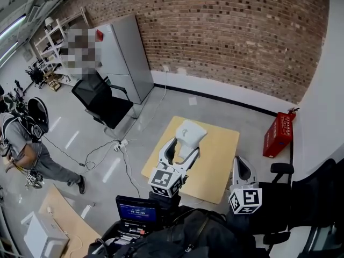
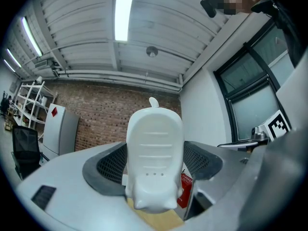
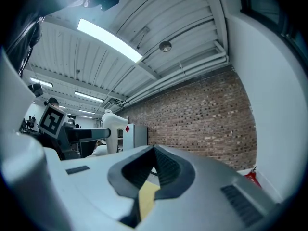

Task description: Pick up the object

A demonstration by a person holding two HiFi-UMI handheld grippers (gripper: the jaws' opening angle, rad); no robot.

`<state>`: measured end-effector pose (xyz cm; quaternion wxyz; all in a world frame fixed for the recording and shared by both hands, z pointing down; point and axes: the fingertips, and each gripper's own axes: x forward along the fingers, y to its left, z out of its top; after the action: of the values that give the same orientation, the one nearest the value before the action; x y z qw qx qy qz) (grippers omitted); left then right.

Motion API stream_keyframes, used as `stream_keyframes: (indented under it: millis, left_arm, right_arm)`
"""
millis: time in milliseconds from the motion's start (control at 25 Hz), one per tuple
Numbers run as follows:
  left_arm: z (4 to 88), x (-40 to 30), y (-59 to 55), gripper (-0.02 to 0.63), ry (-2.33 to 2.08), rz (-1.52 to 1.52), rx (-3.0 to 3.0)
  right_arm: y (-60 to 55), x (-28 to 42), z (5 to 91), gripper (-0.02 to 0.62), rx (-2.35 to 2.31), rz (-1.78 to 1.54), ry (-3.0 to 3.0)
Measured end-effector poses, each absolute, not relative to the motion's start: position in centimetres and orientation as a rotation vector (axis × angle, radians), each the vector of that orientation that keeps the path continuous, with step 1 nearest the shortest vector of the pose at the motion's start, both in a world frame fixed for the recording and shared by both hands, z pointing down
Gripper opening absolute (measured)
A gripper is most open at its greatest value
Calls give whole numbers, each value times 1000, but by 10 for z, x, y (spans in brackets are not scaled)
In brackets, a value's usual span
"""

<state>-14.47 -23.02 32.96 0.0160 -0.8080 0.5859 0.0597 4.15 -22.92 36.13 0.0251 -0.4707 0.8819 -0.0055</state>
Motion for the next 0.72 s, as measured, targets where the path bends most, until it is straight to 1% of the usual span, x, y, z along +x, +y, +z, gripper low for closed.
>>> stream_keyframes:
  millis: [720]
  left_arm:
    - [332,-140,-237,368,1802,210,-2519]
  right_arm:
    - [-234,47,360,5,-1474,11,2741]
